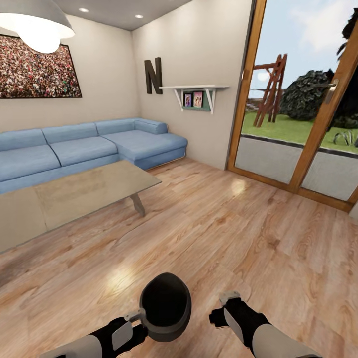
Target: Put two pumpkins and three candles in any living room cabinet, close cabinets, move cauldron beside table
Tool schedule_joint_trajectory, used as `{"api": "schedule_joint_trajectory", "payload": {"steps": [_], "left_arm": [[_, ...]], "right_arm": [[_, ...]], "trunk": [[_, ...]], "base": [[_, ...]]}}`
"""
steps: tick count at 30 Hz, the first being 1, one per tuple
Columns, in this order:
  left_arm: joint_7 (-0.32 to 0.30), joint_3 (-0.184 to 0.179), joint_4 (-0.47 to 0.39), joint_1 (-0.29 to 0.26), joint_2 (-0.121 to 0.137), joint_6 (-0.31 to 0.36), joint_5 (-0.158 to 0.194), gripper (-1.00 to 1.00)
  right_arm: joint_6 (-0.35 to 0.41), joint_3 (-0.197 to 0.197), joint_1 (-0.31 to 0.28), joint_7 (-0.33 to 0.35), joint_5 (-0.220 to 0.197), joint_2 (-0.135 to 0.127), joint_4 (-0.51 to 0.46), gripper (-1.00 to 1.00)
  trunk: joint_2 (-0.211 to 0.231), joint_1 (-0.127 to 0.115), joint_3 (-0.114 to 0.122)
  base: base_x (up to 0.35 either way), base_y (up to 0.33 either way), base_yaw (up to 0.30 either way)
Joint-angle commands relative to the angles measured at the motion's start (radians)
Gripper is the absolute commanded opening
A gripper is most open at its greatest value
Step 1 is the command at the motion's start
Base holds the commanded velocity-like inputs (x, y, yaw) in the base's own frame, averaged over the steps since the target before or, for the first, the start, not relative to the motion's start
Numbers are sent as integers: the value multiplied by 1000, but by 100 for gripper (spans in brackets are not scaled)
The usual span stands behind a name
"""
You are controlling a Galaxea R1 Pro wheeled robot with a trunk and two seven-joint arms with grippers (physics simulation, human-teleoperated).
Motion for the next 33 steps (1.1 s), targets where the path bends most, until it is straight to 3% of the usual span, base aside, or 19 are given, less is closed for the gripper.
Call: {"api": "schedule_joint_trajectory", "payload": {"steps": [1,11,15,17,23,26,28,33], "left_arm": [[0,0,0,0,0,0,0,100],[0,0,0,0,0,-1,1,100],[0,1,1,0,4,0,2,100],[0,0,1,0,3,-1,3,100],[0,1,-1,0,-5,-1,5,100],[1,1,-1,0,-10,-2,6,100],[1,1,-1,1,-10,-2,7,100],[1,2,-1,1,-11,-2,7,100]], "right_arm": [[0,0,0,0,0,0,0,100],[0,15,1,1,0,3,1,100],[1,69,3,4,-4,9,2,100],[0,122,4,8,-5,23,2,100],[-1,164,4,21,-5,29,2,100],[-3,265,4,84,-4,29,3,100],[-11,308,4,110,-4,27,3,100],[-60,339,4,132,-4,25,3,100]], "trunk": [[0,0,-2],[0,0,-9],[0,0,-9],[0,0,-9],[0,0,-9],[0,0,-9],[0,0,-9],[0,0,-9]], "base": [[287,0,0],[161,0,0],[3,0,0],[77,0,0],[45,0,0],[4,0,0],[1,0,0],[0,0,0]]}}
